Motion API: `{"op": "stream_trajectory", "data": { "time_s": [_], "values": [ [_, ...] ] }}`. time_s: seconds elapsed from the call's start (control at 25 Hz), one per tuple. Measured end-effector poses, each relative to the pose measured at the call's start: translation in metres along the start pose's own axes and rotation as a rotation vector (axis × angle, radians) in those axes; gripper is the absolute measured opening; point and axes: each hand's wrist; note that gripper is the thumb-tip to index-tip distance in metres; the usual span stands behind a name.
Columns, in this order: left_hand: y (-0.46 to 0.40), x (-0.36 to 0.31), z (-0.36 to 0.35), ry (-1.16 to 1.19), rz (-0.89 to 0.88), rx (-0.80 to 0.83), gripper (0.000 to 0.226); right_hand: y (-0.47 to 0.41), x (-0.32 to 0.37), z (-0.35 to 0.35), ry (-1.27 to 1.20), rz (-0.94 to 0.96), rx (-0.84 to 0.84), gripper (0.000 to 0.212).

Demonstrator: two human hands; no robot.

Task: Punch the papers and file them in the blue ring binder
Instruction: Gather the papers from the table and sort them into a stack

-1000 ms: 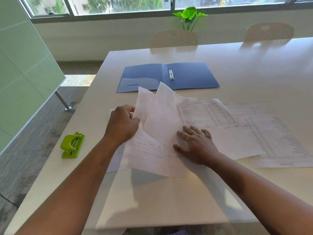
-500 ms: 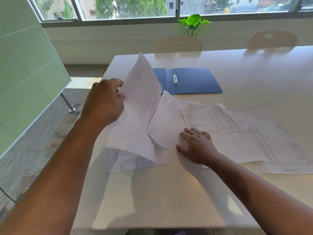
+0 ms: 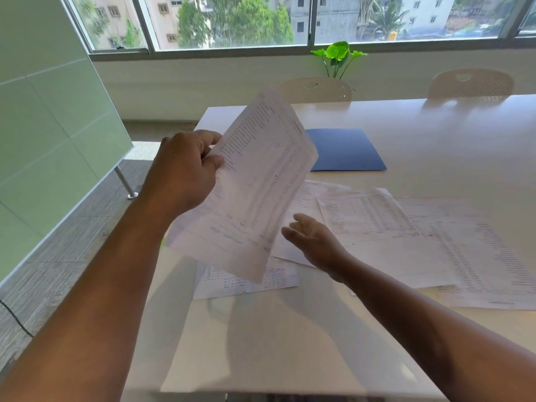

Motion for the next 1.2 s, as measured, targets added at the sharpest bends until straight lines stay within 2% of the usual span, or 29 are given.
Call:
{"op": "stream_trajectory", "data": {
  "time_s": [0.08, 0.2, 0.28, 0.44, 0.56, 0.64, 0.72, 0.8, 1.04, 1.2],
  "values": [
    [0.001, 0.003, -0.003, 0.079, 0.054, 0.016, 0.029, -0.002, 0.01, -0.007, -0.273, -0.062, 0.005, 0.064],
    [0.002, 0.015, -0.017, 0.189, 0.136, 0.036, 0.029, -0.003, 0.021, -0.007, -0.568, -0.105, -0.041, 0.026],
    [0.005, 0.028, -0.033, 0.197, 0.185, 0.036, 0.027, -0.004, 0.02, -0.003, -0.659, -0.151, -0.066, 0.022],
    [0.022, 0.05, -0.068, 0.222, 0.243, 0.064, 0.026, -0.013, 0.009, 0.004, -0.553, -0.155, -0.207, 0.02],
    [0.037, 0.067, -0.092, 0.157, 0.34, 0.091, 0.033, -0.02, -0.003, 0.008, -0.436, -0.149, -0.298, 0.016],
    [0.046, 0.083, -0.109, 0.042, 0.419, 0.202, 0.043, -0.023, -0.015, 0.011, -0.379, -0.186, -0.339, 0.015],
    [0.054, 0.099, -0.123, -0.154, 0.501, 0.394, 0.06, -0.027, -0.027, 0.011, -0.279, -0.213, -0.35, 0.015],
    [0.059, 0.106, -0.131, -0.321, 0.552, 0.501, 0.066, -0.03, -0.033, 0.008, -0.242, -0.204, -0.334, 0.014],
    [0.046, 0.111, -0.141, -0.358, 0.64, 0.492, 0.092, -0.034, -0.043, 0.003, -0.128, -0.162, -0.321, 0.016],
    [0.036, 0.119, -0.145, -0.223, 0.76, 0.475, 0.106, -0.036, -0.048, 0.004, -0.109, -0.143, -0.313, 0.016]
  ]
}}
Point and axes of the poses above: each hand's wrist, its own y-axis away from the middle knuckle, its own z-axis out of the back of the hand, x = y × z, and after that the axes turned 5 degrees about -x, right-handed
